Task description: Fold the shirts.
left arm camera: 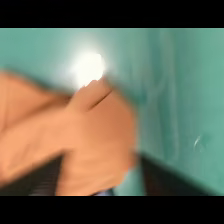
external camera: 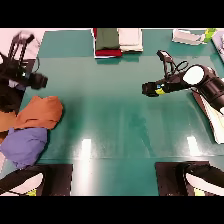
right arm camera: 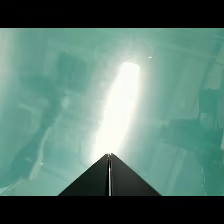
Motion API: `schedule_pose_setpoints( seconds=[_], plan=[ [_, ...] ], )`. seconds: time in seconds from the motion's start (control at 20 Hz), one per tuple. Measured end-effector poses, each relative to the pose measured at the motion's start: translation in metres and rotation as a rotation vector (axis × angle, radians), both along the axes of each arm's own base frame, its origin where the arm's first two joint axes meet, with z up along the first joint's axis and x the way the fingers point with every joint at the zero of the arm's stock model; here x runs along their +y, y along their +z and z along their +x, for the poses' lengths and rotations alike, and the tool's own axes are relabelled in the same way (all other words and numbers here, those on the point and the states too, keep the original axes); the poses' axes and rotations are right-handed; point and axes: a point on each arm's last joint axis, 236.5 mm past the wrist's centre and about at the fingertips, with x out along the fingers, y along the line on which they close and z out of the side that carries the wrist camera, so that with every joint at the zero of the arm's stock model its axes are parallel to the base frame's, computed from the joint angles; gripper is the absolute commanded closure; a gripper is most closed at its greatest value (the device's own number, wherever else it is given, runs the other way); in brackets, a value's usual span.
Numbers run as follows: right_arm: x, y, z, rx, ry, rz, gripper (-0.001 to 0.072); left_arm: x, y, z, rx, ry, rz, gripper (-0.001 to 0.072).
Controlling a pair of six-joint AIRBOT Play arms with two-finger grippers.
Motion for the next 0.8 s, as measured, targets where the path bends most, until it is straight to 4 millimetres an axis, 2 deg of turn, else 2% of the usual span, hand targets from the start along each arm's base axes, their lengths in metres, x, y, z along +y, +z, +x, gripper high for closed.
schedule_pose_setpoints(
  seconds=[0.1, 0.3, 0.45, 0.65, 0.7, 0.75, 0.8],
  plan=[
    [0.0, 0.0, 0.0, 0.0, 0.0, 0.0, 0.0694, 0.028, -0.038, -0.011, 0.069, 0.065, 0.012, 0.0088],
    [0.0, 0.0, 0.0, -0.001, 0.0, 0.0, 0.0694, 0.056, -0.094, -0.024, 0.116, 0.133, 0.017, 0.0088],
    [0.0, 0.0, 0.0, -0.002, -0.001, 0.0, 0.0694, 0.061, -0.115, -0.026, 0.11, 0.144, 0.016, 0.0089],
    [0.0, 0.0, 0.0, -0.002, -0.001, 0.001, 0.0694, 0.064, -0.125, -0.026, 0.098, 0.15, 0.016, 0.0102],
    [0.0, 0.0, 0.0, -0.002, -0.001, 0.001, 0.0694, 0.065, -0.126, -0.025, 0.094, 0.15, 0.016, 0.0276],
    [0.0, 0.0, 0.0, -0.002, -0.001, 0.001, 0.0694, 0.064, -0.126, -0.025, 0.091, 0.151, 0.013, 0.0552],
    [0.0, 0.0, 0.0, -0.002, -0.001, 0.001, 0.0694, 0.064, -0.127, -0.024, 0.088, 0.151, 0.012, 0.0678]
  ],
)
